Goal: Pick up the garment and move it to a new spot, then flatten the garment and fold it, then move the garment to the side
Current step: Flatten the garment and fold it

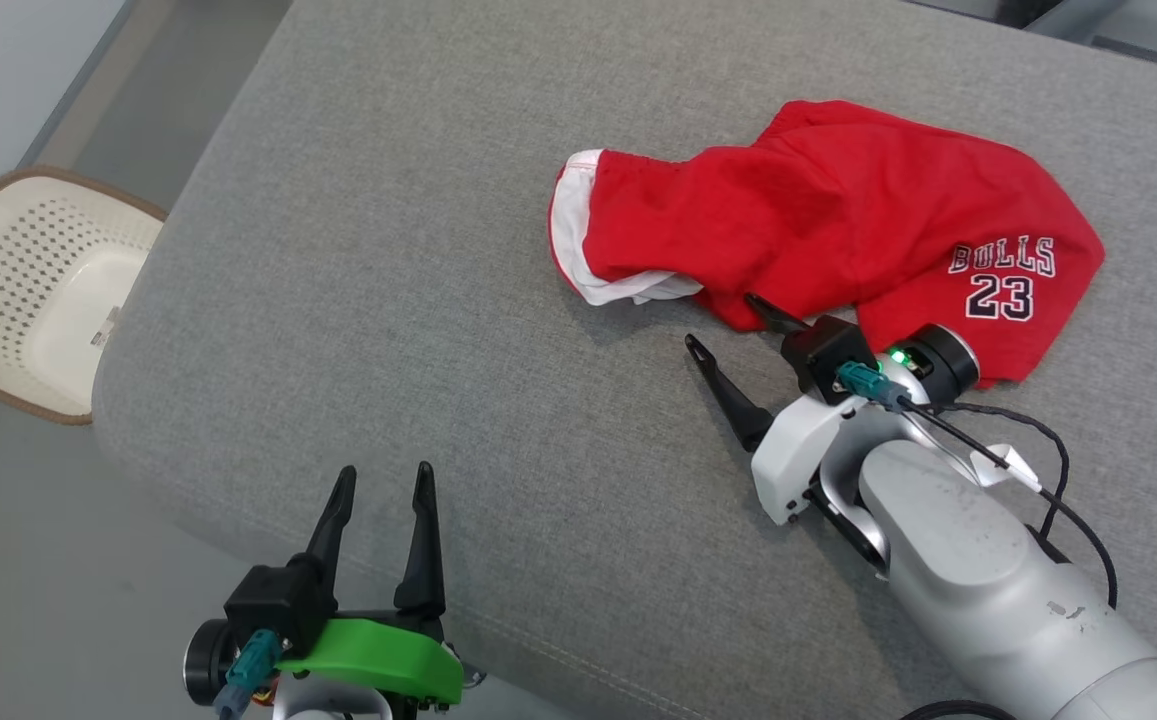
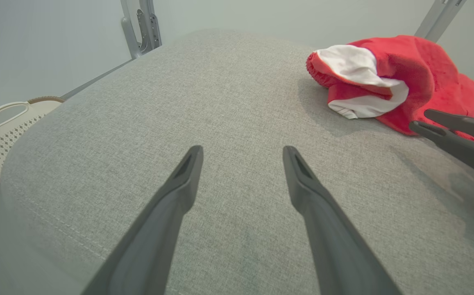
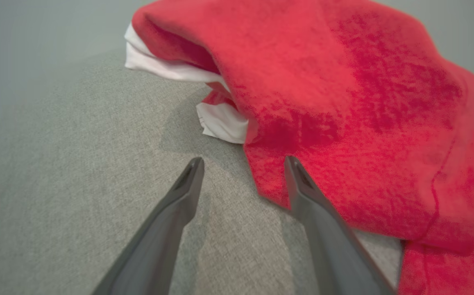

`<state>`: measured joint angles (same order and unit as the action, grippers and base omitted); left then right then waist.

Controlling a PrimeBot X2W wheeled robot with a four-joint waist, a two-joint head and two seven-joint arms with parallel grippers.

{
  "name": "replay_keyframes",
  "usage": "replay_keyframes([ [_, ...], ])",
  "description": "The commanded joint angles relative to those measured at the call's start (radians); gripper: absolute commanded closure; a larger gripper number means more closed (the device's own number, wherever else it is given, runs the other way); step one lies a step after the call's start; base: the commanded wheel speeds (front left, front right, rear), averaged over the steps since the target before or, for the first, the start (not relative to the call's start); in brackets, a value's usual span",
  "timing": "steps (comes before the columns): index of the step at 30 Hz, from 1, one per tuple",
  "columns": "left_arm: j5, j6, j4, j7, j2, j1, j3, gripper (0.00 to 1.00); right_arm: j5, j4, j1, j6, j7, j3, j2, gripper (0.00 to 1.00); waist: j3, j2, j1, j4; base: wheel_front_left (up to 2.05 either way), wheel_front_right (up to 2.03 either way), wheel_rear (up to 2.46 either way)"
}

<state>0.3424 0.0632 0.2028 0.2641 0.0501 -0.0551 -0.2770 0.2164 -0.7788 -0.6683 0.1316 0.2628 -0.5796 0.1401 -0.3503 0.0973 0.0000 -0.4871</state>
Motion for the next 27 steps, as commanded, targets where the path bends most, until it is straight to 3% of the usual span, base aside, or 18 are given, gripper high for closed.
replay_keyframes([
  [1,0.013,0.009,-0.001,-0.001,0.001,-0.016,-0.007,0.00,-0.025,-0.019,-0.020,-0.002,0.002,0.006,0.011,0.00,-0.059,0.0002,0.0000,-0.063,0.00,0.00,0.00],
  [6,0.024,0.013,-0.005,-0.001,0.002,-0.023,-0.022,0.00,-0.105,-0.060,-0.054,-0.002,0.002,0.061,0.012,0.00,-0.070,0.0002,0.0000,-0.076,0.00,0.00,0.00],
  [7,0.029,0.015,-0.005,-0.001,0.002,-0.022,-0.022,0.00,-0.125,-0.070,-0.059,-0.002,0.002,0.079,0.008,0.23,-0.072,0.0002,0.0000,-0.078,0.00,0.00,0.00],
  [8,0.033,0.015,-0.005,-0.001,0.002,-0.022,-0.023,0.00,-0.146,-0.080,-0.063,-0.002,0.002,0.095,0.004,0.80,-0.074,0.0002,0.0000,-0.079,0.00,0.00,0.00],
  [9,0.033,0.014,-0.004,-0.001,0.002,-0.023,-0.024,0.00,-0.161,-0.082,-0.068,-0.002,0.002,0.109,0.000,1.00,-0.074,0.0002,0.0000,-0.079,0.00,0.00,0.00],
  [15,0.019,0.008,0.002,-0.001,0.002,-0.009,0.005,0.00,-0.203,-0.048,-0.050,-0.002,0.002,0.161,-0.013,1.00,-0.057,0.0002,0.0000,-0.044,0.00,0.00,0.00],
  [27,-0.025,-0.024,0.019,-0.001,0.003,0.006,0.048,0.00,-0.115,0.226,0.045,-0.002,0.002,0.206,0.014,1.00,0.043,0.0002,0.0000,0.119,0.00,0.00,0.00],
])
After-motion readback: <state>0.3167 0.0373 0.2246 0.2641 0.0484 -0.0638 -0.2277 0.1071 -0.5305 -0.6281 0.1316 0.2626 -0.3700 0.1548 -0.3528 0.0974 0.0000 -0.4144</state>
